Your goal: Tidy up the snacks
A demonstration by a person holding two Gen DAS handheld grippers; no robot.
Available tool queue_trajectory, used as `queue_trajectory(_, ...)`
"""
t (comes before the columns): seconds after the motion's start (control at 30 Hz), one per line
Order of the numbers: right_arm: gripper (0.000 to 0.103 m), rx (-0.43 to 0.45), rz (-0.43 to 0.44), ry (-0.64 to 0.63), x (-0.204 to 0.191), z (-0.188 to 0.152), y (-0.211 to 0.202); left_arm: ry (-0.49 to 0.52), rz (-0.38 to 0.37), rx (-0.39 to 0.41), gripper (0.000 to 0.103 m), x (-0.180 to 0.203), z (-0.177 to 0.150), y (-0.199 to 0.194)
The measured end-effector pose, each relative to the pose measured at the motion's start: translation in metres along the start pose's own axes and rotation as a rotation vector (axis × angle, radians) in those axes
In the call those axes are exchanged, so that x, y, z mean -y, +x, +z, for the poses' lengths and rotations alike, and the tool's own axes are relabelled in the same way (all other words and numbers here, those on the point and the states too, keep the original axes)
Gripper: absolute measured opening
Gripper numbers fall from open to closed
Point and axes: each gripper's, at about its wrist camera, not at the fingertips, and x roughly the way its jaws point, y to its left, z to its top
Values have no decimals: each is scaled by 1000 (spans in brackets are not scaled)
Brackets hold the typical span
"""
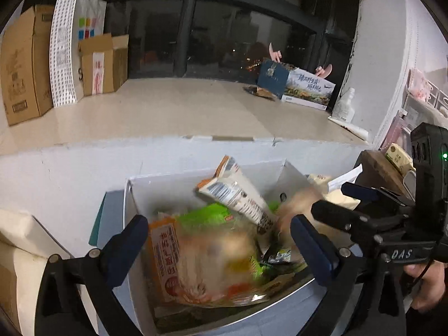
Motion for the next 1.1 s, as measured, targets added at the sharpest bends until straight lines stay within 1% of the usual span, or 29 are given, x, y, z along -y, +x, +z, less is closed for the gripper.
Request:
queue_trajectory(0.03,103,2,2,10,2,-2,1,-8,-10,-11,103,-3,-5,2)
queue_trajectory(0.1,103,9,42,38,7,-7,2,-15,-10,-20,103,-5,-11,3)
queue_trajectory(0.13,103,7,41,40,8,-9,2,-18,-10,-18,103,-6,-15,2)
queue_trajectory(0.2,103,5,23,27,6,-12,1,-10,-11,-3,103,-5,-19,-3)
queue_trajectory(0.27,103,27,4,-4,1,-13,-6,17,24,40,103,2,-22,-15)
queue_trajectory(0.3,103,50,-8,-27,-2,-14,-12,43,64,72,103,8,-24,-24)
queue_trajectory(0.37,103,81,-40,-77,-11,-16,-24,67,102,114,103,17,-26,-38)
queue_trajectory(0.43,103,111,-68,-115,-19,-19,-38,53,103,134,103,22,-28,-53)
queue_trajectory(0.47,103,123,-79,-126,-21,-19,-44,41,93,145,103,24,-30,-60)
queue_trajectory(0.53,103,177,-106,-134,-26,-23,-66,12,62,162,103,28,-39,-76)
queue_trajectory(0.57,103,184,-102,-128,-27,-25,-74,-3,68,158,103,31,-44,-86)
queue_trajectory(0.6,103,187,-88,-124,-28,-28,-84,-13,86,179,103,36,-50,-101)
queue_trajectory(0.67,103,192,-67,-129,-31,-35,-101,13,117,236,103,46,-59,-125)
queue_trajectory(0.73,103,185,-89,-127,-34,-45,-118,24,139,277,103,57,-70,-151)
queue_trajectory(0.77,103,187,-106,-130,-37,-50,-127,25,121,289,103,60,-75,-161)
queue_trajectory(0.83,103,220,-108,-140,-42,-65,-151,35,70,295,103,68,-87,-180)
queue_trajectory(0.9,103,231,-82,-144,-45,-79,-170,49,68,287,103,76,-98,-192)
queue_trajectory(0.93,103,228,-81,-140,-47,-86,-178,57,77,274,103,81,-105,-198)
queue_trajectory(0.97,103,210,-101,-131,-49,-93,-186,55,84,256,103,85,-112,-203)
queue_trajectory(1.0,103,195,-110,-111,-51,-104,-197,50,79,243,103,88,-119,-209)
queue_trajectory(1.1,103,182,-94,-93,-59,-128,-219,35,41,221,103,96,-145,-228)
